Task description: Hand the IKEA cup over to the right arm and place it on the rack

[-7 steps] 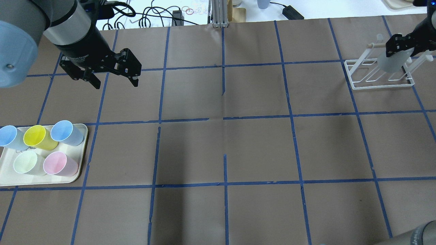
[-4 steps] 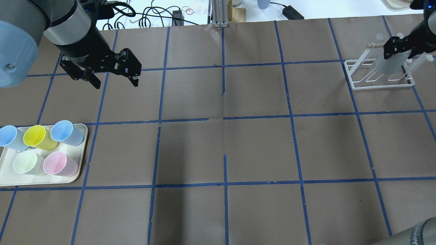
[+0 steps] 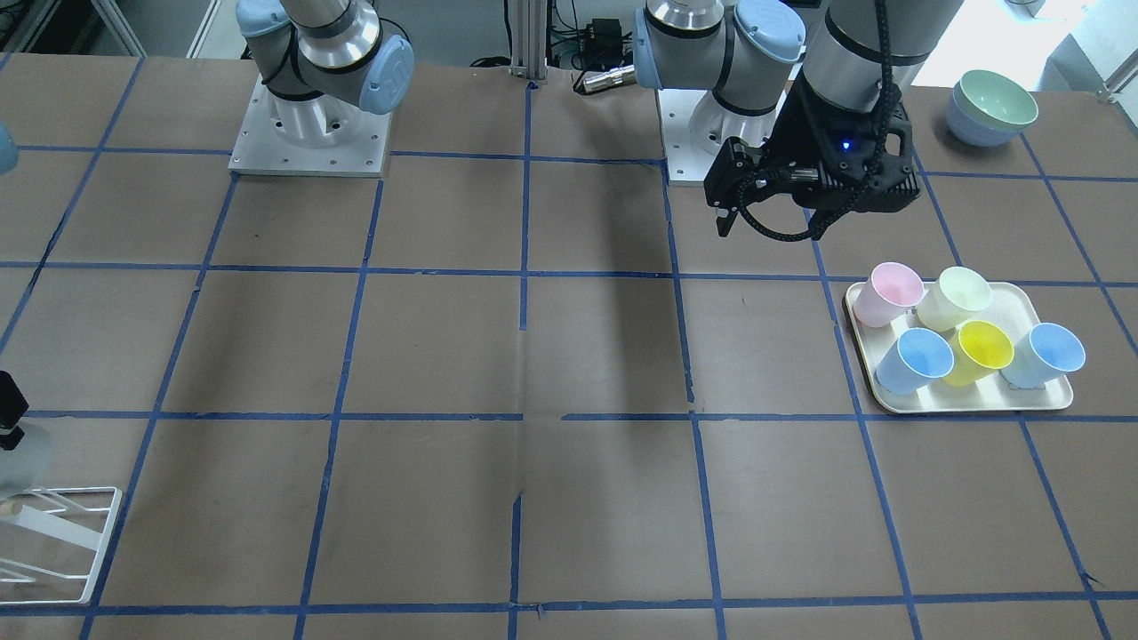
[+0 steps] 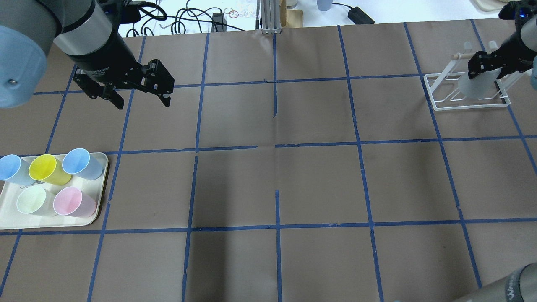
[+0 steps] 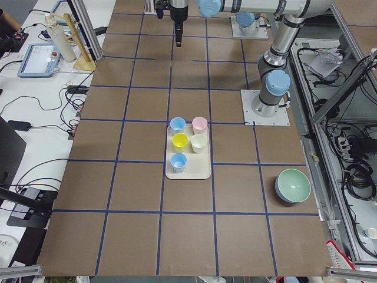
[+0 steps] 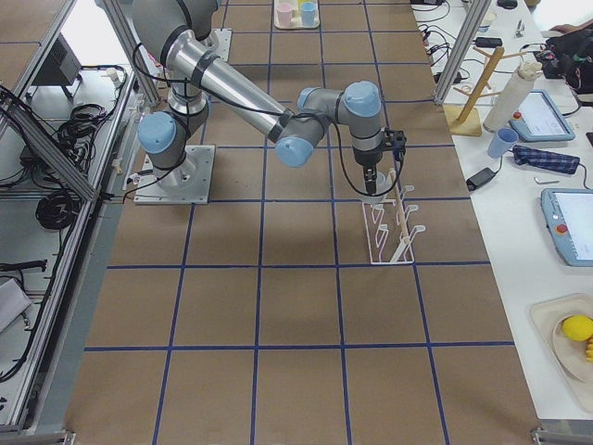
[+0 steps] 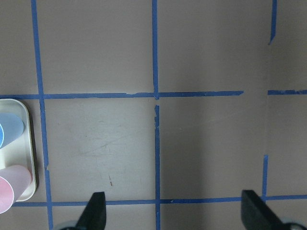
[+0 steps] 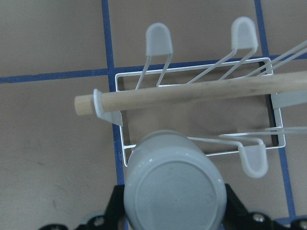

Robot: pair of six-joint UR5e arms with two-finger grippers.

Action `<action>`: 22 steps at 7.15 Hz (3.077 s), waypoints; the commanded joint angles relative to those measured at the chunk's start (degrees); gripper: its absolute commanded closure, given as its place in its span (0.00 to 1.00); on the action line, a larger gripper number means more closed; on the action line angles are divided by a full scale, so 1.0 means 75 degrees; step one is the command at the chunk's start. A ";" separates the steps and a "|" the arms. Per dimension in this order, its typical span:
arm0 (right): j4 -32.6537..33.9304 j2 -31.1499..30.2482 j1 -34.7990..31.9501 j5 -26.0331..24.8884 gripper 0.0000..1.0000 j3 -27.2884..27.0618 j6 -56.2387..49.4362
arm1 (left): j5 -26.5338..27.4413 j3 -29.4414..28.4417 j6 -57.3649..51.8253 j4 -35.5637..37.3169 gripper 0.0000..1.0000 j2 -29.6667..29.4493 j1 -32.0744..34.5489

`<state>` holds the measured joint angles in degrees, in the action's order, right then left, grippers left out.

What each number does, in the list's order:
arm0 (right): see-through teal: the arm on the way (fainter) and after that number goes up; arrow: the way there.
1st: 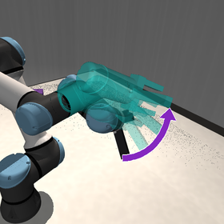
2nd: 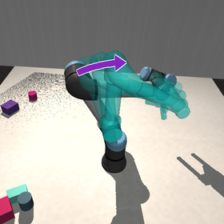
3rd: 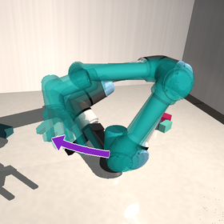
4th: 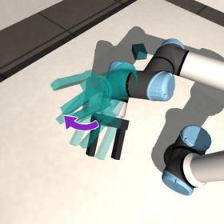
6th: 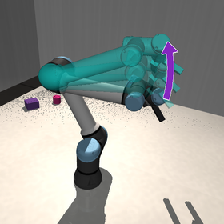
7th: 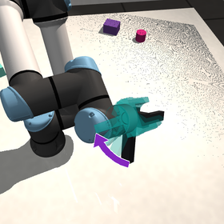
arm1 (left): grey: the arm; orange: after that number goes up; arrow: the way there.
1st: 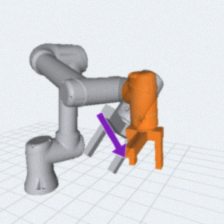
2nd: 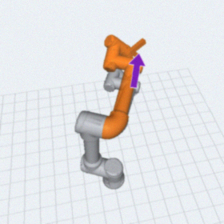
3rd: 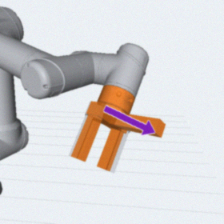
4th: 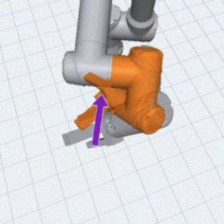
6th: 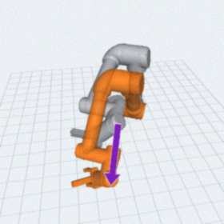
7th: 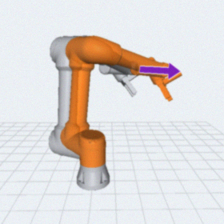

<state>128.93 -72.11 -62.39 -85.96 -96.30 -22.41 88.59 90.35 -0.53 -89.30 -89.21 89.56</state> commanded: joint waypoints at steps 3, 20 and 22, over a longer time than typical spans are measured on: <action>0.0001 0.0309 -0.0002 -0.0012 0.94 0.0008 0.0012 | 0.0000 0.0000 0.0000 0.0000 0.00 0.0000 0.0000; -0.4698 -0.3288 -0.2338 -0.0256 0.00 0.0079 0.2784 | -0.0012 0.0000 0.0000 0.0012 0.00 0.0000 -0.0023; -0.4756 -0.3299 -0.3617 -0.0901 0.00 -0.0026 0.3477 | -0.0012 0.0000 0.0000 0.0012 0.00 0.0000 -0.0023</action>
<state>93.58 -96.72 -83.87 -90.57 -95.98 0.15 88.51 90.35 -0.53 -89.21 -89.21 89.38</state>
